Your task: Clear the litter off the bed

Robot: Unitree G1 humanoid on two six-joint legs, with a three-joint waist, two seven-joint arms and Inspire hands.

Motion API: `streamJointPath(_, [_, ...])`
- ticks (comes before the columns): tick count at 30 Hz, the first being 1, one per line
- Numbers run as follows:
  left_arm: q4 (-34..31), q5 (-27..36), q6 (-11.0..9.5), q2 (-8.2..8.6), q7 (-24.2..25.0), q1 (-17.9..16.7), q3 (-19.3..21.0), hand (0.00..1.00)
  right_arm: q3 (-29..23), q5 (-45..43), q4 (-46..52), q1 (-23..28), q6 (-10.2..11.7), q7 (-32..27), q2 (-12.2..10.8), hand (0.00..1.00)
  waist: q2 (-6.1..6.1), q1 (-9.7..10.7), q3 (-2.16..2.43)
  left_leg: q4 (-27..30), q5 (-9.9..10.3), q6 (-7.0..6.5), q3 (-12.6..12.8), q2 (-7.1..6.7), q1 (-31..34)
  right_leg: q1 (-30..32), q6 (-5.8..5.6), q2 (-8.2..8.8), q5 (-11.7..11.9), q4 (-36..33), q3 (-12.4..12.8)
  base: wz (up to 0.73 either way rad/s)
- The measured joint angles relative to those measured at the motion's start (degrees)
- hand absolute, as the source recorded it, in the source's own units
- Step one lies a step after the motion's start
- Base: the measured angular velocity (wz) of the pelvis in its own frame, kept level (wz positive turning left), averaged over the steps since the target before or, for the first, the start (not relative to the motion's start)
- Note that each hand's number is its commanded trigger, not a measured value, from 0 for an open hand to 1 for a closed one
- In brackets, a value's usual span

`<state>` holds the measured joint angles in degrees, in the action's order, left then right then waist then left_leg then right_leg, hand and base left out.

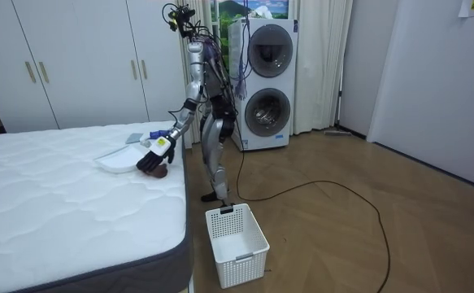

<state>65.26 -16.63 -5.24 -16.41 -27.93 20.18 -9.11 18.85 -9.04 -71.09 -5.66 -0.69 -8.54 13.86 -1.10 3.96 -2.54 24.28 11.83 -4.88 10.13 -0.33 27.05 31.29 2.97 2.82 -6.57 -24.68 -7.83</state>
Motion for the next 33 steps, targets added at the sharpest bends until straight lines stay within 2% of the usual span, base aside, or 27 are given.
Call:
streamJointPath(5, [1.44, 0.35, 0.25, -0.74, 1.14, 0.72, -0.13, 0.00, 0.10, 0.12, 0.63, 0.12, -0.18, 0.02, 0.03, 0.00, -0.19, 0.11, 0.01, 1.90, 0.82, -0.13, 0.05, 0.54, 1.70, 1.08, -0.02, -0.32, 0.06, -0.35, -0.08, -0.02])
streamJointPath(8, [3.66, 1.49, 0.83, -1.24, 2.10, 3.02, -0.15, 0.00, 0.27, 1.13, 1.44, 0.06, -0.13, 0.03, 0.06, 0.00, -0.58, 0.09, -0.16, 3.62, 1.60, -0.24, 0.10, 0.93, 2.70, 1.81, 0.01, -0.50, 0.03, -1.41, 0.03, -0.05])
streamJointPath(13, [4.25, 5.47, 1.06, -1.95, 4.03, 3.77, -0.67, 0.00, 0.38, 2.02, 2.08, 0.01, -0.10, 0.06, 0.10, 0.00, -0.82, 0.35, -0.28, 5.40, 3.18, -0.49, 0.67, 1.19, 3.33, 2.93, -0.10, -0.50, -0.58, -3.81, 0.75, -0.08])
streamJointPath(21, [4.24, 7.08, 1.08, -3.26, 7.06, 4.44, -0.70, 0.00, 0.39, 2.00, 2.20, 0.05, -0.64, 1.21, 0.13, 0.00, -0.76, 0.55, -0.31, 7.56, 3.49, -0.68, 0.81, 1.55, 4.79, 3.88, -0.08, -0.50, -0.67, -4.53, 0.71, 0.00])
streamJointPath(22, [4.24, 7.13, 1.07, -3.41, 7.42, 4.44, -0.71, 0.51, 0.40, 1.98, 2.19, 0.06, -0.65, 1.20, 0.13, 0.00, -0.72, 0.57, -0.33, 7.64, 3.51, -0.71, 0.86, 1.55, 4.78, 3.89, -0.08, -0.49, -0.67, -4.66, 0.75, 0.00])
streamJointPath(24, [4.24, 7.12, 1.10, -3.60, 7.88, 4.53, -0.72, 1.00, 0.41, 2.00, 2.25, 0.07, -0.67, 1.19, 0.12, 0.00, -0.57, 0.65, -0.43, 8.00, 3.58, -0.71, 0.89, 1.58, 4.80, 3.98, -0.14, -0.53, -0.72, -5.02, 0.94, -0.02])
streamJointPath(29, [4.43, 7.12, 1.56, -4.86, 8.45, 4.83, -0.62, 1.00, 0.41, 2.00, 2.34, 0.04, -0.79, 1.15, 0.12, 0.00, -0.39, 0.59, -0.47, 8.42, 4.06, -0.56, 0.97, 1.83, 4.91, 4.09, -0.15, -0.92, -0.73, -5.04, 1.37, -0.03])
streamJointPath(33, [4.51, 7.14, 2.42, -6.70, 8.52, 5.78, -0.59, 1.00, 0.76, 2.01, 2.27, 0.01, -1.42, 1.10, 0.12, 0.00, -0.11, 0.59, -0.43, 8.42, 4.05, -0.58, 1.03, 1.81, 4.89, 4.08, -0.19, -0.90, -0.76, -4.99, 1.39, 0.00])
